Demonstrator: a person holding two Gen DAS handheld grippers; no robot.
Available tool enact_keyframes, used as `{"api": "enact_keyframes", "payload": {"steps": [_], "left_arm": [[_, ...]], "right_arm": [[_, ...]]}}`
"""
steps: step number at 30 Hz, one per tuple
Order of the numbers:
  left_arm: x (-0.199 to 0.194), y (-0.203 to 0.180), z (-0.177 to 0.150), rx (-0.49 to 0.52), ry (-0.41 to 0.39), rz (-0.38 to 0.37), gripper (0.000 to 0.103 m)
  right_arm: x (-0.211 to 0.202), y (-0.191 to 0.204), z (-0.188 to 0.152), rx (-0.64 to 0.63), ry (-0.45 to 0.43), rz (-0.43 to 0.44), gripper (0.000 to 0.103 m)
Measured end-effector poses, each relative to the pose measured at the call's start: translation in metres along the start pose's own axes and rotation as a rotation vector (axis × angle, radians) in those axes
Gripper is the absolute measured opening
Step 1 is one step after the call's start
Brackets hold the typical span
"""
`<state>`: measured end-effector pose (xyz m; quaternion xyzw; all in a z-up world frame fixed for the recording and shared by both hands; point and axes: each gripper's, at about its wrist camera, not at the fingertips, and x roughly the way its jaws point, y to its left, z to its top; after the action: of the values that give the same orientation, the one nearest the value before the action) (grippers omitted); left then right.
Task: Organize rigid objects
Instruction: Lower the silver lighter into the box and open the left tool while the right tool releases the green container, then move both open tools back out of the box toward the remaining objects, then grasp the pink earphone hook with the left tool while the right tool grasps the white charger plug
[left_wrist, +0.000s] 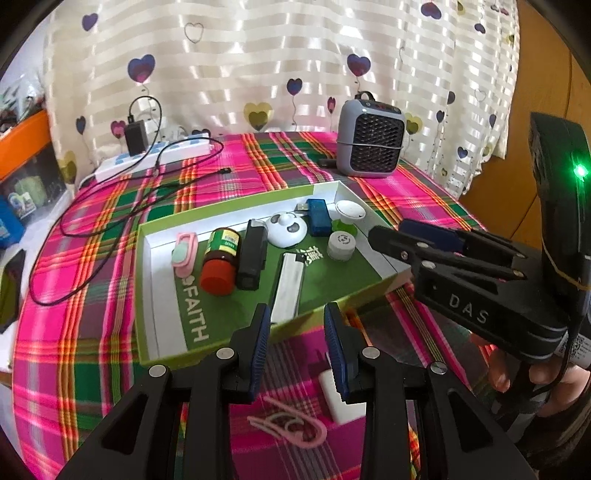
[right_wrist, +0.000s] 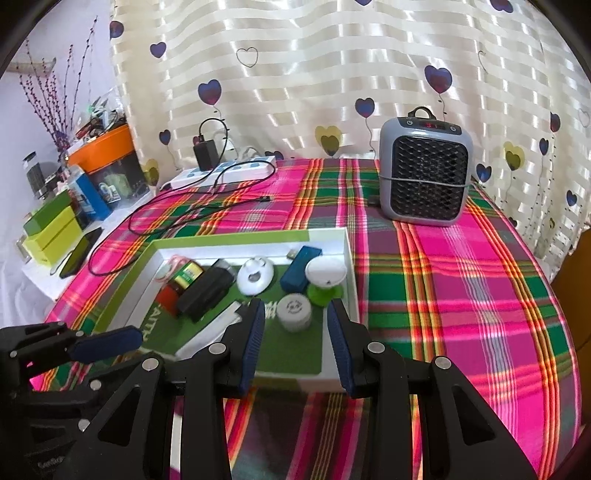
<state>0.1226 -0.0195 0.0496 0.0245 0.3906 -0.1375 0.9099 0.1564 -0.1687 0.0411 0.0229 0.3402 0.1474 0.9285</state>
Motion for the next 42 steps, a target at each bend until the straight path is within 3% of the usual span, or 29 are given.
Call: {"api": "enact_keyframes", "payload": {"steps": [12, 26, 35, 37, 40, 42], "left_arm": [[-0.021, 0.006, -0.022, -0.028, -0.017, 0.004, 0.029], [-0.033, 0.035, -0.055, -0.122, 0.002, -0.011, 0.029], [-0.039, 0.043, -0.064, -0.152, -0.002, -0.025, 0.029], [-0.041, 0.045, -0.065, -0.158, -0.003, -0.025, 0.029], [-0.042, 0.047, -0.067, -0.165, -0.002, -0.022, 0.029], [-0.043, 0.048, -0.068, -0.168, -0.002, -0.021, 0.029]], "right_arm": [[-0.025, 0.013, -0.026, 0.023, 0.019, 0.035, 0.036], [-0.021, 0.045, -0.055, 0.023, 0.122, 0.138, 0.036], [-0.013, 0.062, -0.064, -0.011, 0.172, 0.117, 0.036], [-0.010, 0.063, -0.064, -0.008, 0.181, 0.109, 0.037], [-0.007, 0.065, -0.065, -0.021, 0.196, 0.087, 0.050], [-0.006, 0.066, -0.066, -0.024, 0.204, 0.082, 0.051]]}}
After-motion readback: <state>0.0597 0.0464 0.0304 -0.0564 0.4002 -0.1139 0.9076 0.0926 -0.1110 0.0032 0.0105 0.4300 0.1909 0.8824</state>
